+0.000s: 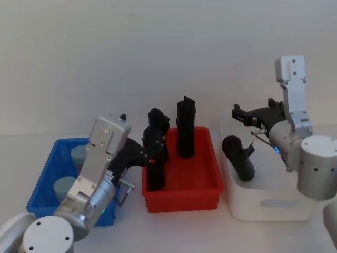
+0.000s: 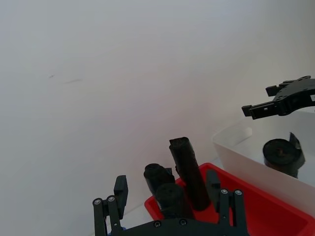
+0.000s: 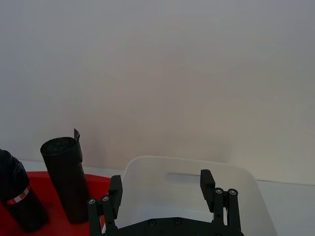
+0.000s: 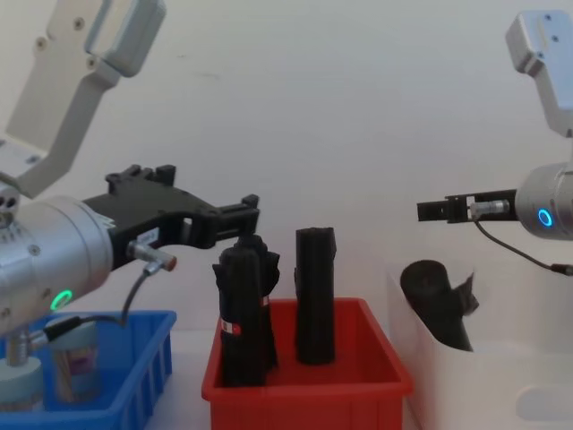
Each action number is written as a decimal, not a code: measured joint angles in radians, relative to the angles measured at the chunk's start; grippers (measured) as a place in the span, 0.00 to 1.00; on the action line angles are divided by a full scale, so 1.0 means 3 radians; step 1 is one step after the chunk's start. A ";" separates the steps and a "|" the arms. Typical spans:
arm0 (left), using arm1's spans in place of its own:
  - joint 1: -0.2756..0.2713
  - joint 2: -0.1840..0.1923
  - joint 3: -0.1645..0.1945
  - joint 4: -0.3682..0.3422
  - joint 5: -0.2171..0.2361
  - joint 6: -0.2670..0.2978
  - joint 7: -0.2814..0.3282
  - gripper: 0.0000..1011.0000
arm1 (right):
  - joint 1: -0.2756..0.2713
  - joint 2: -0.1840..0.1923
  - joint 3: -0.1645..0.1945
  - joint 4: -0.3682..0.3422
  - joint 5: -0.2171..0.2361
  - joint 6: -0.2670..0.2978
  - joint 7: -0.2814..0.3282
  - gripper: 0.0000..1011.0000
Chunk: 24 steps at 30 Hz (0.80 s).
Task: Pick the cotton swabs from the blue box and place them into the white box.
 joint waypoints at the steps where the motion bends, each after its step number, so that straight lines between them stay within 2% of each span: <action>1: 0.0018 0.0021 -0.0012 -0.0036 0.0006 0.0024 0.0032 0.99 | 0.0001 0.0000 0.0000 0.0003 0.0000 0.0001 0.0001 0.99; 9: 0.0148 0.0166 -0.0098 -0.0252 0.0018 0.0214 0.0298 0.99 | 0.0009 -0.0004 -0.0003 0.0024 0.0003 0.0015 0.0014 0.99; 14: 0.0247 0.0269 -0.0163 -0.0379 -0.0033 0.0350 0.0472 0.99 | 0.0011 -0.0005 -0.0003 0.0031 0.0003 0.0020 0.0017 0.99; 20: 0.0412 0.0427 -0.0276 -0.0535 -0.0229 0.0558 0.0693 0.99 | 0.0012 -0.0007 -0.0003 0.0037 0.0003 0.0023 0.0019 0.99; 24: 0.0504 0.0504 -0.0338 -0.0589 -0.0390 0.0656 0.0770 0.99 | 0.0014 -0.0008 -0.0003 0.0041 0.0003 0.0025 0.0021 0.99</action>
